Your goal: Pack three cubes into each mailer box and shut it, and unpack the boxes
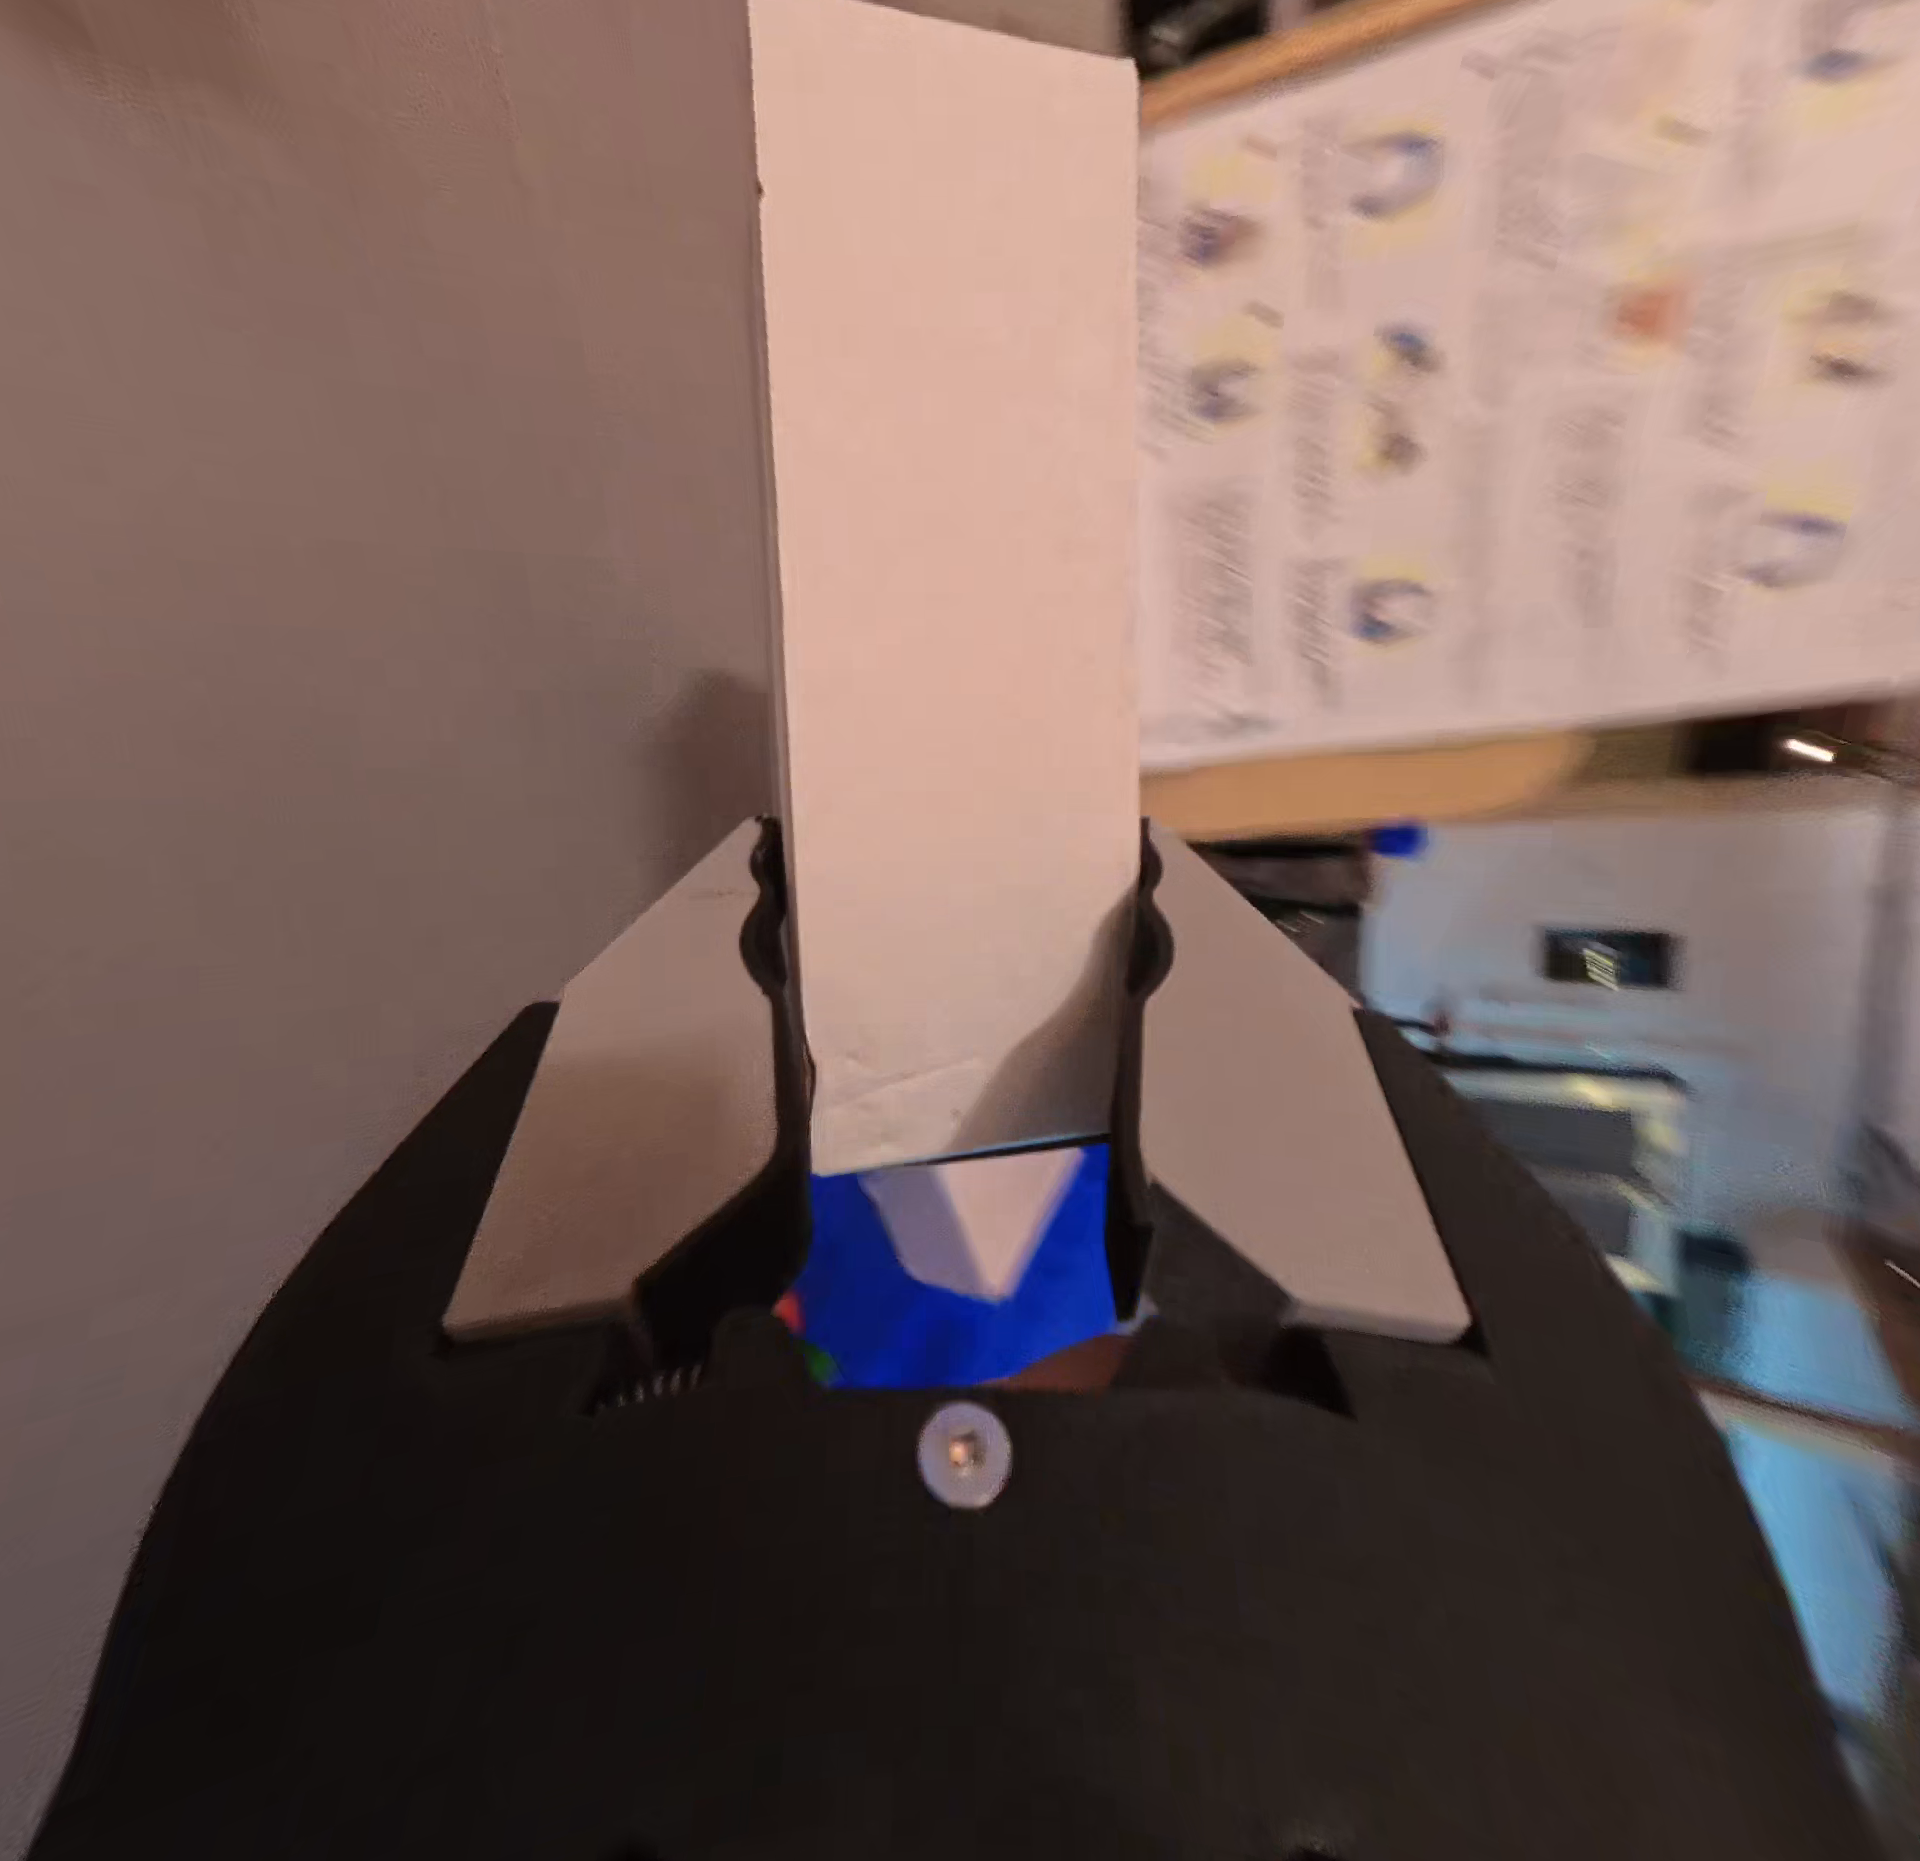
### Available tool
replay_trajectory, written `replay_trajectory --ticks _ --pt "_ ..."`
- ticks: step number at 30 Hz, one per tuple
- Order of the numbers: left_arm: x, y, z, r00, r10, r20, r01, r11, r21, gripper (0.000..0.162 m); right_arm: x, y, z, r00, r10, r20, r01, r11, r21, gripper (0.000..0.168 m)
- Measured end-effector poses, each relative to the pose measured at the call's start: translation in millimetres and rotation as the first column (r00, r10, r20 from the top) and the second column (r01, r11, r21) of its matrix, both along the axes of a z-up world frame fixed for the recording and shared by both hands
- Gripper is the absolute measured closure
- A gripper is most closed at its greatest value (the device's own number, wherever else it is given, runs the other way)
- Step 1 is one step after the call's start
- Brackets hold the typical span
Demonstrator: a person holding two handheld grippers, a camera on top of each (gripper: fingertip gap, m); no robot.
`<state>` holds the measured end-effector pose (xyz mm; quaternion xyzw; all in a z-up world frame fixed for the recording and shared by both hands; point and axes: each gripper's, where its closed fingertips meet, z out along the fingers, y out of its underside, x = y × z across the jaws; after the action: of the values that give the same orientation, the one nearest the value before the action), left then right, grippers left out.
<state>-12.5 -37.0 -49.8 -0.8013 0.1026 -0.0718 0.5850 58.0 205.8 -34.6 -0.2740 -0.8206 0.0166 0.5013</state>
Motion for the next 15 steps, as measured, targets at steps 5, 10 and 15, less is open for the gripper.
replay_trajectory --ticks 5,10,15 --pt "-3.0 -7.7 -14.4 0.998 0.059 -0.018 -0.059 0.998 0.012 0.15 44.0 101.4 71.2 0.957 -0.098 -0.274 0.172 0.951 0.258 0.103" --pt "-15.9 -4.1 -28.8 0.989 0.145 0.019 -0.145 0.989 0.023 0.141 61.0 168.6 44.2 0.966 -0.086 -0.244 0.198 0.853 0.484 0.103" --pt "-21.5 -10.5 -35.4 0.984 0.175 0.025 -0.176 0.984 0.007 0.138 58.9 220.5 1.2 0.98 -0.059 -0.188 0.161 0.794 0.586 0.104"
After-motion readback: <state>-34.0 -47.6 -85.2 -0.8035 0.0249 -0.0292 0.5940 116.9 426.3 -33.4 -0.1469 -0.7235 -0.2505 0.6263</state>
